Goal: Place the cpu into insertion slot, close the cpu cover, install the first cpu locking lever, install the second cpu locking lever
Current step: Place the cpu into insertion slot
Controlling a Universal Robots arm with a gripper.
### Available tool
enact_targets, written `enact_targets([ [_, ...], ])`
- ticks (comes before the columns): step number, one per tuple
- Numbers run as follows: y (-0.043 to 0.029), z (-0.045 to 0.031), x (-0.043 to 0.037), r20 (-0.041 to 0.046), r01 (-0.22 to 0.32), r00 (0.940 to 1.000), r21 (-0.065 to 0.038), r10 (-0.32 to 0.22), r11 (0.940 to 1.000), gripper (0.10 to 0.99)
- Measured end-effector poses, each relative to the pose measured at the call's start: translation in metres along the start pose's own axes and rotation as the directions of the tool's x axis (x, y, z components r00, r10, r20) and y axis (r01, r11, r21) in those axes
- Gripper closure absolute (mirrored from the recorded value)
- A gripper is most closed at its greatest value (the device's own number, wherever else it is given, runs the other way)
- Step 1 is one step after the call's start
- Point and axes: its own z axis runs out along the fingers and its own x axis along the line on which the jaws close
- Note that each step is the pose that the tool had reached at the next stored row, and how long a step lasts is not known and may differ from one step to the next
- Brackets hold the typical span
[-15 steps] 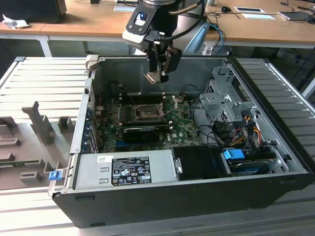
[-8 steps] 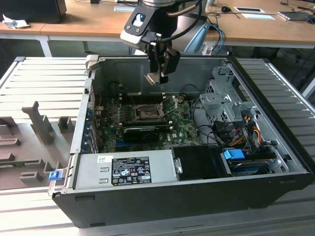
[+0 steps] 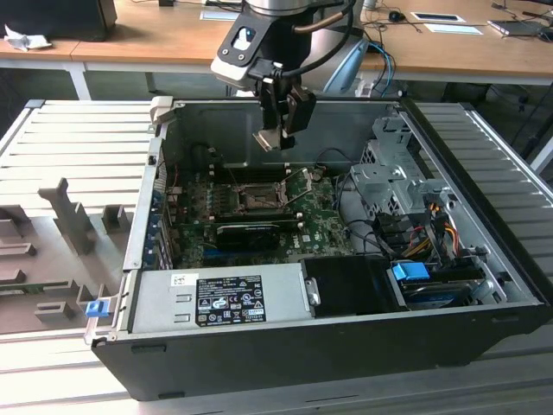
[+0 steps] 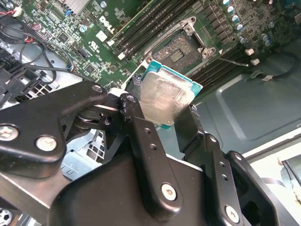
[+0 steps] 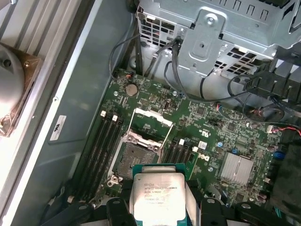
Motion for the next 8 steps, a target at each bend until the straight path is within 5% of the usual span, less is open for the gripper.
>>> enact_targets([
  [8, -0.0001, 0.0007, 0.0, 0.0008, -0.01, 1.0, 0.0, 0.01, 1.0, 0.557],
])
